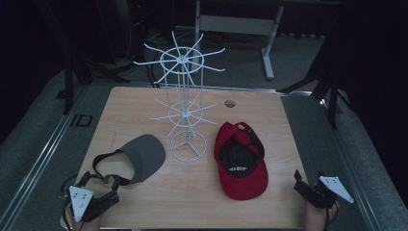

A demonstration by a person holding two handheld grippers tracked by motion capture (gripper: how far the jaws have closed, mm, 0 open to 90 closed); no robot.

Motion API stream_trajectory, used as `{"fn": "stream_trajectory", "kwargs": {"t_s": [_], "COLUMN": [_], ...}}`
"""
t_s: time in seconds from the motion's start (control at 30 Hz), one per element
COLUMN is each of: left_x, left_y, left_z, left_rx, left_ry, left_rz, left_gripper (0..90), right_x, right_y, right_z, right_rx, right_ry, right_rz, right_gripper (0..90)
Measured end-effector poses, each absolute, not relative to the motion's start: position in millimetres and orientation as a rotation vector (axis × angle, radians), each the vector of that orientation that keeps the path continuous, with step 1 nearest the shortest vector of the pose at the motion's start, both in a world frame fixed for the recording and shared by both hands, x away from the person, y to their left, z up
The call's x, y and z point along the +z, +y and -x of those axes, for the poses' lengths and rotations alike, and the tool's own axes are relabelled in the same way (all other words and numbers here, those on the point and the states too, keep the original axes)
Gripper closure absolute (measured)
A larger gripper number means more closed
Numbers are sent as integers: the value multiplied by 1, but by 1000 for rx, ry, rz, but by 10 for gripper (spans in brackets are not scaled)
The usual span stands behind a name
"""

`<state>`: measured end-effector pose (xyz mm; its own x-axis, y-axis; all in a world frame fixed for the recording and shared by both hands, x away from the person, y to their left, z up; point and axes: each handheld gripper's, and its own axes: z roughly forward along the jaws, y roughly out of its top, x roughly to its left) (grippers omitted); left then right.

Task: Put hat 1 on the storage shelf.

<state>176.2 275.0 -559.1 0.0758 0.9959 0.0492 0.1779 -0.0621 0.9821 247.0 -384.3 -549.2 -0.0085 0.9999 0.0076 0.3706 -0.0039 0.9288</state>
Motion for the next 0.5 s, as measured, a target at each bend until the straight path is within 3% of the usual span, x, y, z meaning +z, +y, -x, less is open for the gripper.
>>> {"fn": "stream_trajectory", "kwargs": {"t_s": [0.5], "left_x": [-554], "left_y": [276], "left_z": [-173], "left_rx": [1051], "left_ry": [1298], "left_rz": [-1336], "left_gripper": [80], "right_x": [-539], "right_y": [-387], "right_z": [-254], "right_rx": [1043], "right_ry": [1529], "right_rz": [-1492], "right_gripper": [134]}}
